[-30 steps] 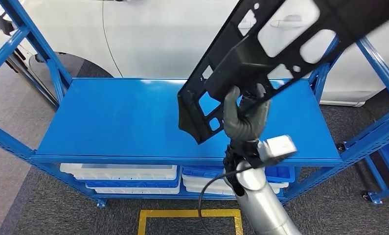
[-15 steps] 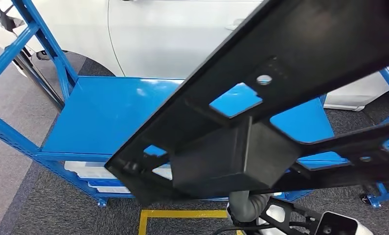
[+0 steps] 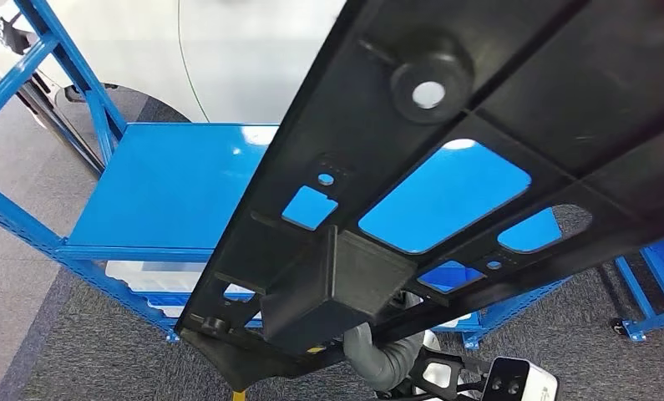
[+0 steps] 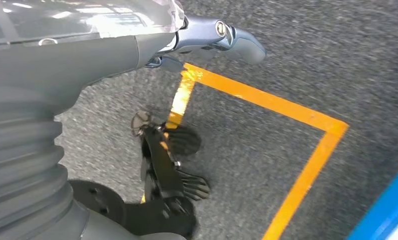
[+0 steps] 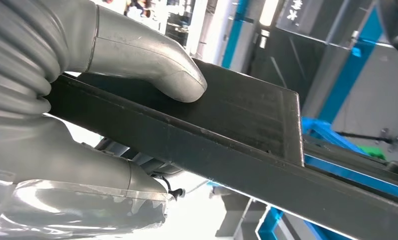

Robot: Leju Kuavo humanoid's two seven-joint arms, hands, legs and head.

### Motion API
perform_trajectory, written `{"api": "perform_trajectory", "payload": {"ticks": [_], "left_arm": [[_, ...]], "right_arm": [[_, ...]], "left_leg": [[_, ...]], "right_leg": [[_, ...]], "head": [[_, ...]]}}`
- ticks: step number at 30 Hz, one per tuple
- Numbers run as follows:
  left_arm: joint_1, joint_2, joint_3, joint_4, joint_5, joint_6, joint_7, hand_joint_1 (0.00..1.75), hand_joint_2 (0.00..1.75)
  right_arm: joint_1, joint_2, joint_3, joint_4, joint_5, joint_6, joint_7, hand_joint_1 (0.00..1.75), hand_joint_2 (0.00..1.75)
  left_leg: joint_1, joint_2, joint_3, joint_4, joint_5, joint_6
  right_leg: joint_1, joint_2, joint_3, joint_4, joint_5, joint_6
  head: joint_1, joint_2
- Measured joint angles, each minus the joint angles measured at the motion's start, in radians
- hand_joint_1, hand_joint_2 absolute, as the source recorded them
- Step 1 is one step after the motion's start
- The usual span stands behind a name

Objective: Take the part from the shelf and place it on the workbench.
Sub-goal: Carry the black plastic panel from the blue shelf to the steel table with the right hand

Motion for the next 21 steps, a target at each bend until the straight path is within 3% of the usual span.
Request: {"api": "perform_trajectory", "payload": {"ticks": [2, 5, 6, 7, 10, 11, 12, 13, 15, 17, 18, 20, 21], "left_arm": [[0.0, 0.002, 0.0, 0.0, -0.004, 0.007, 0.015, 0.0, 1.75], [0.008, 0.004, 0.0, 0.001, -0.008, 0.016, 0.03, 0.0, 1.75], [0.01, 0.004, 0.0, 0.001, -0.01, 0.017, 0.033, 0.0, 1.75], [0.011, 0.004, 0.0, 0.002, -0.011, 0.017, 0.035, 0.0, 1.75], [0.012, 0.004, 0.0, 0.003, -0.013, 0.017, 0.037, 0.0, 1.75], [0.013, 0.004, 0.0, 0.003, -0.014, 0.016, 0.037, 0.0, 1.75], [0.014, 0.004, 0.0, 0.003, -0.015, 0.016, 0.038, 0.0, 1.75], [0.014, 0.004, 0.0, 0.003, -0.017, 0.016, 0.04, 0.0, 1.75], [0.014, 0.003, -0.001, 0.003, -0.024, 0.014, 0.046, 0.0, 1.75], [0.012, 0.002, -0.003, 0.003, -0.03, 0.012, 0.054, 0.0, 1.75], [0.012, 0.0, -0.003, 0.003, -0.032, 0.012, 0.059, 0.0, 1.75], [0.012, -0.002, -0.004, 0.003, -0.03, 0.014, 0.069, 0.0, 1.75], [0.012, -0.005, -0.004, 0.003, -0.028, 0.016, 0.073, 0.0, 1.75]], "right_arm": [[0.001, -0.001, 0.0, 0.006, 0.002, 0.009, 0.0, 1.75, 1.75], [0.001, -0.002, -0.001, 0.012, 0.009, 0.022, -0.001, 1.75, 1.75], [0.001, -0.004, -0.003, 0.013, 0.011, 0.025, -0.001, 1.75, 1.75], [0.001, -0.005, -0.007, 0.013, 0.012, 0.029, -0.001, 1.75, 1.75], [0.001, -0.01, -0.03, 0.013, 0.012, 0.041, -0.001, 1.75, 1.75], [0.001, -0.011, -0.038, 0.013, 0.012, 0.042, -0.001, 1.75, 1.75], [0.001, -0.013, -0.045, 0.012, 0.014, 0.042, -0.001, 1.75, 1.75], [0.001, -0.014, -0.05, 0.012, 0.016, 0.042, -0.001, 1.75, 1.75], [-0.002, -0.016, -0.06, 0.007, 0.021, 0.039, -0.001, 1.75, 1.75], [-0.007, -0.017, -0.076, -0.008, 0.023, 0.035, -0.001, 1.75, 1.75], [-0.009, -0.017, -0.088, -0.018, 0.02, 0.038, -0.002, 1.75, 1.75], [-0.011, -0.02, -0.118, -0.035, 0.011, 0.051, -0.002, 1.75, 1.75], [-0.012, -0.021, -0.132, -0.04, 0.006, 0.061, -0.002, 1.75, 1.75]], "left_leg": [[-0.005, -0.002, 0.047, -0.086, 0.022, 0.011], [-0.009, -0.001, 0.034, -0.094, 0.045, 0.028], [-0.008, 0.002, 0.027, -0.096, 0.057, 0.035], [-0.006, 0.004, 0.016, -0.097, 0.068, 0.041], [-0.007, 0.008, -0.023, -0.096, 0.1, 0.051], [-0.007, 0.008, -0.037, -0.095, 0.11, 0.05], [-0.008, 0.008, -0.051, -0.093, 0.119, 0.049], [-0.008, 0.008, -0.064, -0.091, 0.127, 0.047], [-0.008, 0.008, -0.086, -0.083, 0.14, 0.042], [-0.01, 0.007, -0.099, -0.076, 0.153, 0.032], [-0.01, 0.007, -0.102, -0.076, 0.16, 0.026], [-0.008, 0.006, -0.105, -0.078, 0.171, 0.014], [-0.008, 0.005, -0.11, -0.072, 0.162, 0.01]], "right_leg": [[0.001, 0.0, -0.007, 0.003, 0.012, 0.012], [-0.002, 0.001, -0.013, -0.002, 0.028, 0.03], [-0.003, 0.002, -0.021, 0.008, 0.013, 0.036], [-0.004, 0.003, -0.035, 0.037, -0.022, 0.04], [-0.009, 0.003, -0.086, 0.218, -0.166, 0.049], [-0.009, 0.003, -0.089, 0.266, -0.184, 0.05], [-0.009, 0.003, -0.075, 0.283, -0.181, 0.051], [-0.009, 0.003, -0.042, 0.263, -0.162, 0.05], [-0.008, 0.003, 0.066, 0.137, -0.13, 0.045], [-0.004, 0.004, 0.147, 0.021, -0.132, 0.035], [-0.001, 0.004, 0.16, -0.005, -0.138, 0.03], [0.0, 0.003, 0.154, -0.015, -0.125, 0.017], [-0.002, 0.002, 0.148, -0.018, -0.116, 0.009]], "head": [[0.0, 0.0], [0.0, 0.0], [0.0, 0.0], [0.0, 0.0], [0.0, 0.0], [0.0, 0.0], [0.0, 0.0], [0.0, 0.0], [0.0, 0.0], [0.0, 0.0], [0.0, 0.0], [0.0, 0.0], [0.0, 0.0]]}}
